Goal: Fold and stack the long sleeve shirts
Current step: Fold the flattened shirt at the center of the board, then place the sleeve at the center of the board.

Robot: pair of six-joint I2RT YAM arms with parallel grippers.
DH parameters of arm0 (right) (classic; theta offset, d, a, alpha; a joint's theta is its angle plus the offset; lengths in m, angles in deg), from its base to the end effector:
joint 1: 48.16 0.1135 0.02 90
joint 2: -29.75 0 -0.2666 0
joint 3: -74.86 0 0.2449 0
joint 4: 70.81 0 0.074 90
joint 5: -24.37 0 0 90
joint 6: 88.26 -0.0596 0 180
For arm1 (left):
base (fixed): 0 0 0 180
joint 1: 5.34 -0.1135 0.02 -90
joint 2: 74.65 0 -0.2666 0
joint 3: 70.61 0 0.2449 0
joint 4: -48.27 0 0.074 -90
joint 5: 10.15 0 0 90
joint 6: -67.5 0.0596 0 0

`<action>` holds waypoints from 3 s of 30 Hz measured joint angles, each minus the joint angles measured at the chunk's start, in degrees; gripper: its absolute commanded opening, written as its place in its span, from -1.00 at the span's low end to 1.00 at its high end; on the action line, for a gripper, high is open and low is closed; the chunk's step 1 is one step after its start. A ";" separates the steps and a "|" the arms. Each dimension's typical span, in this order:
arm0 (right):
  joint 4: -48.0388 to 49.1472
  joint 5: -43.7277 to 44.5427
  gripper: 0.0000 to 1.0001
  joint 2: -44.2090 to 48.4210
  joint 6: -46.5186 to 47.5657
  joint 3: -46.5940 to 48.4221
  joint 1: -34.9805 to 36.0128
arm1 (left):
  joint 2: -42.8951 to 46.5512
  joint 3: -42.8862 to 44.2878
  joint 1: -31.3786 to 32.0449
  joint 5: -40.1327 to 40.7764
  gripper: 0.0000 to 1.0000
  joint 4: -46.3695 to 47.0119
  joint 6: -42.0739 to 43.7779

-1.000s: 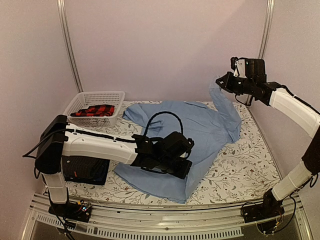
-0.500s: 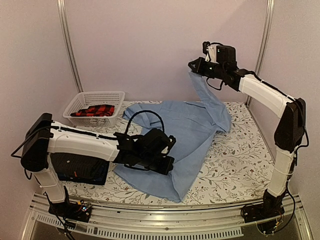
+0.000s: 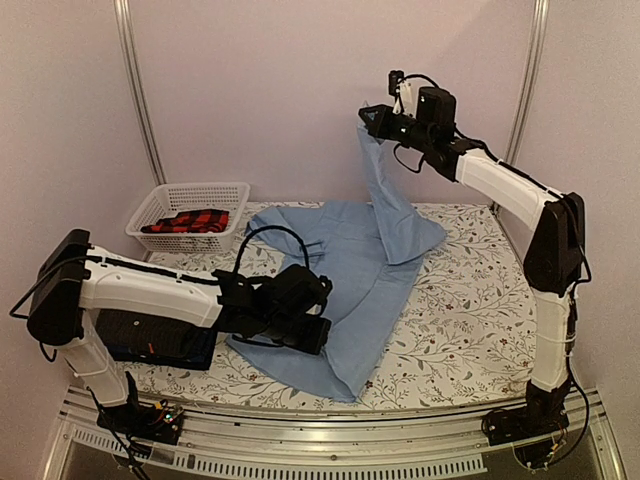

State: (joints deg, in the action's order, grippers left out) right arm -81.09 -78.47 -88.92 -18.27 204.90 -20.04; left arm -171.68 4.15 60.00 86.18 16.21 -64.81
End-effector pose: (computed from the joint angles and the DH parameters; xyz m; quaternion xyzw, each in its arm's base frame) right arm 0.4525 0.2568 0.3982 -0.1288 0.6886 0.3607 0.6157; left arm 0.1549 -0.3217 0.1770 0.1732 0.9347 -0.2158 0.2229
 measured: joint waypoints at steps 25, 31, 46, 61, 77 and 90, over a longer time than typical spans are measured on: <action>8.96 -4.92 -1.00 -7.19 7.85 9.27 3.34 | -0.04 3.28 4.72 3.43 -1.00 -7.50 2.16; 11.45 -7.78 -1.00 -7.32 7.85 9.42 3.34 | -1.03 3.28 4.74 3.30 -1.00 -8.50 1.07; 14.53 -12.44 -1.00 -13.44 7.32 12.52 3.37 | -2.12 3.02 4.76 3.19 -0.98 -9.49 -1.05; 11.96 -14.47 -1.00 -13.62 2.97 5.86 3.39 | -3.52 0.33 4.46 -0.42 -0.34 -9.84 0.70; 3.37 -8.70 -1.00 8.24 -1.33 -29.00 7.54 | 4.28 2.67 -12.74 -5.09 0.00 -6.62 7.85; 2.34 -5.62 -1.00 15.13 -2.01 -47.52 14.58 | 3.67 7.65 -22.51 -14.67 0.10 -1.20 12.52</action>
State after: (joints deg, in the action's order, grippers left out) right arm -78.75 -84.08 -73.79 -20.29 157.38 -5.46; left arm -168.01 11.80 37.48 71.52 15.01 -52.28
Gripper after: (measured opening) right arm 0.007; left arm 0.541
